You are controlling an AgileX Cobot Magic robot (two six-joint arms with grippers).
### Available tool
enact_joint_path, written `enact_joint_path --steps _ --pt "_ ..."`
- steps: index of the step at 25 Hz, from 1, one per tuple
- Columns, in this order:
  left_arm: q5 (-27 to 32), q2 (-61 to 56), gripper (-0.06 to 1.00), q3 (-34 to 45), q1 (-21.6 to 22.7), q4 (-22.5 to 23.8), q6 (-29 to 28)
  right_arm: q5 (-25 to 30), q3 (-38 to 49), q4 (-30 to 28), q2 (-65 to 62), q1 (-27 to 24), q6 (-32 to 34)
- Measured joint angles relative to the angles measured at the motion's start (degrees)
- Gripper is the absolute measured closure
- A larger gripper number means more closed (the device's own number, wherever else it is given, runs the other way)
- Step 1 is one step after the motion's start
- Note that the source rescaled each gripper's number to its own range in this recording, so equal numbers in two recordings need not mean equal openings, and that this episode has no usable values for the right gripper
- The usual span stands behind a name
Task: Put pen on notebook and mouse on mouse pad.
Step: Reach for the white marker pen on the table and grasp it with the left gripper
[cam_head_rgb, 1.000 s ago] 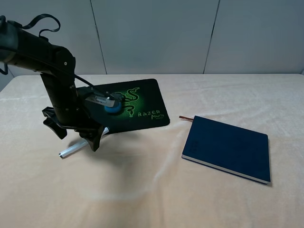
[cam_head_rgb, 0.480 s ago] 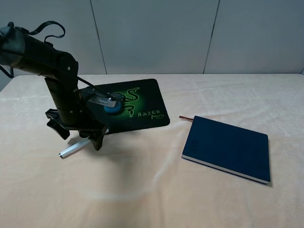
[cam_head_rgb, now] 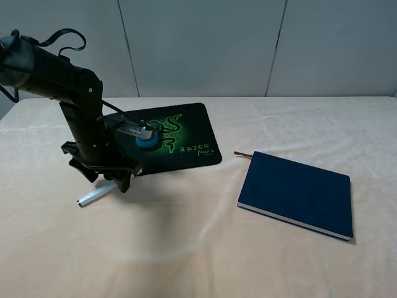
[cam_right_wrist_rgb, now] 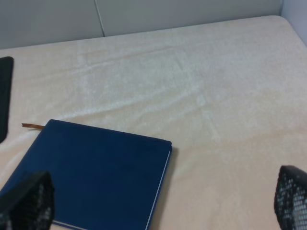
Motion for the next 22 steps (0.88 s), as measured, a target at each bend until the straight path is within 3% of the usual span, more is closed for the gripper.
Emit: enact_joint_path --steps 6,18,22 --pt "-0.57 0.0 0.51 0.0 0.0 0.05 0.0 0.0 0.0 0.0 0.0 0.0 0.0" --pt "-1.7 1.63 0.54 0.06 0.0 0.44 0.0 0.0 0.0 0.02 0.0 0.0 0.0" --pt "-1.81 1.63 0.62 0.06 0.0 0.31 0.0 0.0 0.0 0.02 0.0 0.0 0.0"
